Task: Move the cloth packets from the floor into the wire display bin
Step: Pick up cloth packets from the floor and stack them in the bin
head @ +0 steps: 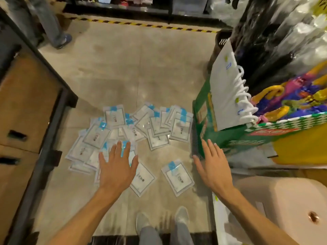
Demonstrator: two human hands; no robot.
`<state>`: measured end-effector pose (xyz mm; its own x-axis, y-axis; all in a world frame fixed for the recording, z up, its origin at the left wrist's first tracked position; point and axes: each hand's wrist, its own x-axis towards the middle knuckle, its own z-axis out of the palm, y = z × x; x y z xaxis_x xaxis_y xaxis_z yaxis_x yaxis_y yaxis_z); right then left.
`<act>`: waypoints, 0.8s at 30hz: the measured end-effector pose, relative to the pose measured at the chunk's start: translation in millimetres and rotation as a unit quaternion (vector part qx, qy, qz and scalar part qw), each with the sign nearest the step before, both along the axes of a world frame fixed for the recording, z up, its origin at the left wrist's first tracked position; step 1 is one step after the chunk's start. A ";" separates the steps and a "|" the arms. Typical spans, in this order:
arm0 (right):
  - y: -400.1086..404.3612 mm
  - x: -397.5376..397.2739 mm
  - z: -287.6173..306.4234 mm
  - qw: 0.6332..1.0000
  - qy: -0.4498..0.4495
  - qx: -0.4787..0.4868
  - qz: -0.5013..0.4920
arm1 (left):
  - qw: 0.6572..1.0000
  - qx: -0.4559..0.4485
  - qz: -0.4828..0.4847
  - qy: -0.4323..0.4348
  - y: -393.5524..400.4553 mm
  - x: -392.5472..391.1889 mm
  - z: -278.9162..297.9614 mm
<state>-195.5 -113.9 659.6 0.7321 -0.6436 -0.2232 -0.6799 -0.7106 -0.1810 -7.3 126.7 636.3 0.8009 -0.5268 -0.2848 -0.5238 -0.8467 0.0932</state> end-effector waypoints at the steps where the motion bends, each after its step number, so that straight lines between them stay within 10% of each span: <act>1: -1.1 -1.9 -25.3 1.000 0.013 0.010 0.002 | 1.000 0.008 0.003 0.012 2.7 -4.6 -28.6; 14: -28.0 -39.4 -418.3 0.984 0.126 0.113 0.056 | 0.970 0.212 0.037 0.112 28.1 -51.4 -420.6; 24: -69.6 -57.2 -656.9 0.988 0.115 0.103 -0.015 | 0.967 0.160 0.140 0.141 34.8 -50.9 -644.6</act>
<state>-252.7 -183.5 2.7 0.6285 -0.5875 -0.5098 -0.7396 -0.6543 -0.1578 -58.2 161.5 -8.3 0.7664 -0.1492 -0.6247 -0.2612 -0.9610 -0.0909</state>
